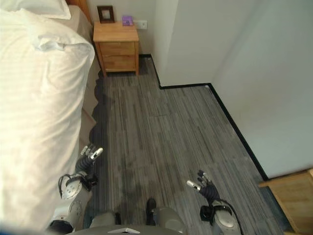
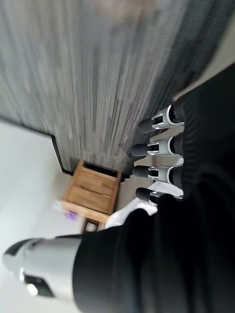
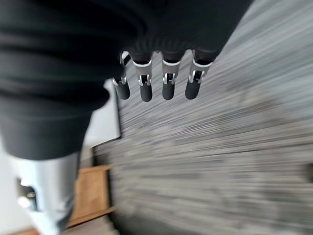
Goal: Making the bed.
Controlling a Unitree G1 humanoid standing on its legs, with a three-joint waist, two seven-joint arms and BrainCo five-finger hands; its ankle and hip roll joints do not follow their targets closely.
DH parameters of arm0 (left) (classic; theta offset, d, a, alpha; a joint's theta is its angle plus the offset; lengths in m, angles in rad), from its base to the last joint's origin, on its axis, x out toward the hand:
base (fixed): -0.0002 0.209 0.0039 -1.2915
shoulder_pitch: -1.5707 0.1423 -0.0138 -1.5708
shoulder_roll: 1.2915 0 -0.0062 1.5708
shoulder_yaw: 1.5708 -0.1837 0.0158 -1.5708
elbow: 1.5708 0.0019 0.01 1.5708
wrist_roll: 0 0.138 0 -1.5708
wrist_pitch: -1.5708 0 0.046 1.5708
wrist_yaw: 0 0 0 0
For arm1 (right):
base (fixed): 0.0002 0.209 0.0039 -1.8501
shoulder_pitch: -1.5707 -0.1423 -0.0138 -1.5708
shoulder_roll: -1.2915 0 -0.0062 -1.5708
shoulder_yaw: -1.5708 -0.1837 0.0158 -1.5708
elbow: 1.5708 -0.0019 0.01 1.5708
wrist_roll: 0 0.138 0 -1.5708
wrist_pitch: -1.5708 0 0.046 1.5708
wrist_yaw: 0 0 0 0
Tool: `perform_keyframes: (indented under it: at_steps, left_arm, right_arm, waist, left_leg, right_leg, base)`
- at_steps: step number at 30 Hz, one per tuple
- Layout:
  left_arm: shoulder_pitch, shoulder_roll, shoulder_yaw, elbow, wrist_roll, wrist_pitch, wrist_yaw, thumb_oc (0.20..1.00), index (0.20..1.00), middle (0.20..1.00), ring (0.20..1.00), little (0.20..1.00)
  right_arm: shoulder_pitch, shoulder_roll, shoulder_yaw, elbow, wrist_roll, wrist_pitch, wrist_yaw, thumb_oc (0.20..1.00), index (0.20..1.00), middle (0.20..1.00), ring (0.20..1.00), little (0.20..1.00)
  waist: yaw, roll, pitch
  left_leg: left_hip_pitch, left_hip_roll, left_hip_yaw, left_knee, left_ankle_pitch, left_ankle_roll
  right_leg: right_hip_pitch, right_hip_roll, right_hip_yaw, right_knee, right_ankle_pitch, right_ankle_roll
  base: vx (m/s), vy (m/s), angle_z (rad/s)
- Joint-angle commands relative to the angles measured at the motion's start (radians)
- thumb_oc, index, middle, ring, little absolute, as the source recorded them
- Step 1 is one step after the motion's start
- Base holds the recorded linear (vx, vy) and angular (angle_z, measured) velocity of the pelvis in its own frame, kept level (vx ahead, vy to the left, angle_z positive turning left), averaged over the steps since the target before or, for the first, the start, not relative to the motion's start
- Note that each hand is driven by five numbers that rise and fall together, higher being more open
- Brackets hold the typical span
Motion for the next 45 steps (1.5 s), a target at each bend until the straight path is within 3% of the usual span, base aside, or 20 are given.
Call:
perform_keyframes:
  at_steps: [1, 4, 6, 10, 11, 12, 13, 15, 16, 20, 23, 24, 25, 26, 30, 31, 32, 34, 38, 45]
  left_arm:
    - [-0.012, 0.065, 0.029, -0.046, -0.018, -0.045, -0.033, 1.000, 1.000, 1.000, 1.000, 1.000]
    - [0.027, 0.073, 0.050, -0.041, -0.029, -0.062, -0.065, 1.000, 1.000, 1.000, 1.000, 1.000]
    - [0.027, 0.061, 0.045, -0.016, -0.043, -0.070, -0.067, 1.000, 1.000, 1.000, 1.000, 1.000]
    - [0.046, 0.067, 0.064, -0.023, -0.018, -0.059, -0.064, 1.000, 1.000, 1.000, 1.000, 1.000]
    - [0.047, 0.071, 0.060, -0.027, 0.002, -0.065, -0.068, 1.000, 1.000, 1.000, 1.000, 1.000]
    - [0.047, 0.072, 0.060, -0.027, 0.002, -0.065, -0.068, 1.000, 1.000, 1.000, 1.000, 1.000]
    - [0.049, 0.071, 0.058, -0.026, -0.015, -0.060, -0.081, 1.000, 1.000, 1.000, 1.000, 1.000]
    - [0.043, 0.070, 0.080, -0.048, -0.049, -0.062, -0.086, 1.000, 1.000, 1.000, 1.000, 1.000]
    - [0.030, 0.073, 0.100, -0.046, -0.079, -0.075, -0.086, 1.000, 1.000, 1.000, 1.000, 1.000]
    - [0.015, 0.067, 0.119, -0.066, -0.137, -0.090, -0.097, 1.000, 1.000, 1.000, 1.000, 1.000]
    - [0.004, 0.066, 0.120, -0.077, -0.168, -0.118, -0.105, 1.000, 1.000, 1.000, 1.000, 1.000]
    - [-0.011, 0.079, 0.117, -0.061, -0.169, -0.133, -0.118, 1.000, 1.000, 1.000, 1.000, 1.000]
    - [-0.012, 0.079, 0.117, -0.061, -0.169, -0.133, -0.118, 1.000, 1.000, 1.000, 1.000, 1.000]
    - [-0.020, 0.095, 0.091, -0.053, -0.145, -0.135, -0.128, 1.000, 1.000, 1.000, 1.000, 1.000]
    - [-0.044, 0.075, 0.062, -0.020, -0.157, -0.128, -0.152, 1.000, 1.000, 1.000, 1.000, 1.000]
    - [-0.062, 0.058, 0.037, 0.007, -0.194, -0.104, -0.144, 1.000, 1.000, 1.000, 1.000, 1.000]
    - [-0.064, 0.041, 0.033, 0.015, -0.233, -0.099, -0.143, 1.000, 1.000, 1.000, 1.000, 1.000]
    - [-0.060, 0.044, 0.010, 0.046, -0.213, -0.087, -0.140, 1.000, 1.000, 1.000, 1.000, 1.000]
    - [-0.035, 0.052, 0.011, 0.074, -0.192, -0.076, -0.153, 1.000, 1.000, 1.000, 1.000, 1.000]
    - [-0.037, 0.060, -0.014, 0.106, -0.118, -0.080, -0.146, 1.000, 1.000, 1.000, 1.000, 1.000]
  right_arm:
    - [-0.131, -0.078, 0.015, -0.058, 0.041, -0.060, -0.009, 1.000, 1.000, 1.000, 1.000, 1.000]
    - [-0.188, -0.078, 0.031, -0.062, 0.049, -0.079, 0.002, 1.000, 1.000, 1.000, 1.000, 1.000]
    - [-0.236, -0.073, 0.056, -0.035, 0.014, -0.090, -0.007, 1.000, 1.000, 1.000, 1.000, 1.000]
    - [-0.262, -0.044, 0.049, -0.055, 0.005, -0.078, -0.013, 1.000, 1.000, 1.000, 1.000, 1.000]
    - [-0.249, -0.008, 0.070, -0.059, 0.000, -0.081, 0.003, 1.000, 1.000, 1.000, 1.000, 1.000]
    - [-0.249, -0.007, 0.070, -0.059, 0.000, -0.081, 0.003, 1.000, 1.000, 1.000, 1.000, 1.000]
    - [-0.241, 0.003, 0.072, -0.059, -0.011, -0.079, 0.005, 1.000, 1.000, 1.000, 1.000, 1.000]
    - [-0.240, 0.031, 0.093, -0.060, -0.002, -0.079, 0.007, 1.000, 1.000, 1.000, 1.000, 1.000]
    - [-0.252, 0.046, 0.116, -0.049, 0.007, -0.080, 0.019, 1.000, 1.000, 1.000, 1.000, 1.000]
    - [-0.248, 0.027, 0.109, -0.092, 0.006, -0.080, 0.051, 1.000, 1.000, 1.000, 1.000, 1.000]
    - [-0.237, 0.014, 0.090, -0.107, 0.075, -0.098, 0.080, 1.000, 1.000, 1.000, 1.000, 1.000]
    - [-0.201, -0.016, 0.081, -0.133, 0.078, -0.097, 0.117, 1.000, 1.000, 1.000, 1.000, 1.000]
    - [-0.201, -0.016, 0.081, -0.133, 0.078, -0.096, 0.117, 1.000, 1.000, 1.000, 1.000, 1.000]
    - [-0.149, -0.046, 0.060, -0.166, 0.092, -0.092, 0.147, 1.000, 1.000, 1.000, 1.000, 1.000]
    - [-0.143, -0.065, 0.069, -0.167, 0.140, -0.100, 0.167, 1.000, 1.000, 1.000, 1.000, 1.000]
    - [-0.144, -0.099, 0.064, -0.172, 0.136, -0.109, 0.149, 1.000, 1.000, 1.000, 1.000, 1.000]
    - [-0.142, -0.099, 0.055, -0.182, 0.155, -0.110, 0.139, 1.000, 1.000, 1.000, 1.000, 1.000]
    - [-0.123, -0.089, 0.031, -0.192, 0.190, -0.110, 0.121, 1.000, 1.000, 1.000, 1.000, 1.000]
    - [-0.090, -0.078, 0.025, -0.181, 0.200, -0.105, 0.141, 1.000, 1.000, 1.000, 1.000, 1.000]
    - [-0.098, -0.065, 0.067, -0.193, 0.146, -0.101, 0.143, 1.000, 1.000, 1.000, 1.000, 1.000]
  waist:
    - [0.054, -0.011, 0.021]
    - [0.131, 0.012, -0.008]
    - [0.185, 0.041, -0.046]
    - [0.186, 0.037, -0.095]
    - [0.209, 0.000, -0.113]
    - [0.210, -0.003, -0.115]
    - [0.211, -0.029, -0.123]
    - [0.206, -0.017, -0.099]
    - [0.183, 0.030, -0.072]
    - [0.119, 0.060, -0.057]
    - [0.065, 0.054, -0.047]
    - [0.028, 0.045, -0.042]
    - [0.028, 0.044, -0.042]
    - [0.011, 0.028, -0.046]
    - [0.016, -0.013, -0.047]
    - [-0.008, -0.029, -0.027]
    - [-0.027, -0.031, -0.020]
    - [-0.047, -0.024, -0.020]
    - [-0.039, 0.002, -0.046]
    - [-0.027, 0.034, -0.055]
  left_leg:
    - [0.217, -0.012, 0.049, -0.469, -0.012, -0.063]
    - [0.163, -0.016, 0.146, -0.877, 0.048, -0.068]
    - [0.188, -0.108, 0.149, -1.320, 0.106, -0.059]
    - [0.208, -0.149, 0.198, -1.322, 0.105, -0.020]
    - [0.232, -0.192, 0.216, -1.283, 0.111, 0.031]
    - [0.229, -0.193, 0.218, -1.282, 0.110, 0.032]
    - [0.248, -0.233, 0.194, -1.250, 0.054, 0.056]
    - [0.321, -0.232, 0.172, -1.176, -0.052, 0.089]
    - [0.405, -0.200, 0.129, -1.166, -0.084, 0.116]
    - [0.546, -0.204, 0.003, -1.221, -0.110, 0.105]
    - [0.618, -0.223, -0.153, -1.218, -0.170, 0.062]
    - [0.644, -0.223, -0.280, -1.205, -0.198, 0.027]
    - [0.642, -0.224, -0.280, -1.206, -0.196, 0.027]
    - [0.640, -0.214, -0.417, -1.178, -0.219, 0.014]
    - [0.577, -0.160, -0.512, -1.042, -0.200, -0.032]
    - [0.429, -0.115, -0.401, -0.851, -0.110, 0.011]
    - [0.414, -0.078, -0.278, -0.830, -0.112, 0.020]
    - [0.399, -0.044, -0.102, -0.882, -0.111, -0.004]
    - [0.418, -0.068, 0.077, -1.109, -0.088, -0.020]
    - [0.363, -0.116, 0.030, -1.281, 0.035, -0.052]
  right_leg:
    - [0.097, -0.095, 0.015, -0.151, 0.177, 0.148]
    - [0.214, -0.068, 0.025, -0.181, 0.113, 0.170]
    - [0.336, -0.045, 0.042, -0.203, 0.055, 0.198]
    - [0.418, -0.052, 0.066, -0.149, 0.026, 0.211]
    - [0.385, -0.100, 0.044, 0.070, 0.197, 0.289]
    - [0.380, -0.103, 0.045, 0.074, 0.194, 0.290]
    - [0.340, -0.136, 0.045, 0.261, 0.305, 0.352]
    - [0.229, -0.181, 0.042, 0.526, 0.463, 0.373]
    - [0.054, -0.183, 0.026, 0.690, 0.437, 0.328]
    - [-0.124, -0.211, 0.031, 0.552, 0.283, 0.266]
    - [-0.160, -0.203, 0.170, 0.169, 0.274, 0.272]
    - [-0.141, -0.179, 0.422, -0.054, 0.280, 0.322]
    - [-0.142, -0.181, 0.423, -0.057, 0.283, 0.323]
    - [-0.120, -0.156, 0.633, -0.071, 0.277, 0.361]
    - [-0.060, -0.186, 0.522, -0.055, 0.239, 0.338]
    - [-0.030, -0.196, 0.467, -0.056, 0.245, 0.300]
    - [0.005, -0.197, 0.395, -0.081, 0.240, 0.274]
    - [0.046, -0.206, 0.288, -0.126, 0.239, 0.259]
    - [0.070, -0.188, 0.169, -0.162, 0.211, 0.245]
    - [0.106, -0.164, 0.071, -0.187, 0.175, 0.246]
  base:
    - [0.75, -0.017, -0.64]
    - [0.72, 0.025, -0.68]
    - [1.05, 0.109, -0.52]
    - [0.87, 0.047, 0.22]
    - [0.84, 0.090, 0.87]
    - [0.76, 0.118, 0.61]
    - [0.55, 0.104, 0.03]
    - [0.87, 0.135, -0.14]
    - [0.90, 0.072, 0.04]
    - [0.59, -0.114, 0.81]
    - [0.67, -0.343, 1.52]
    - [0.69, -0.380, 2.67]
    - [0.73, -0.583, 2.80]
    - [0.29, -0.352, 2.14]
    - [0.38, -0.652, 3.54]
    - [0.07, -0.547, 2.38]
    - [0.10, -0.682, 2.18]
    - [0.06, -0.379, 1.98]
    - [0.08, -0.140, 1.21]
    - [0.09, -0.011, 0.44]
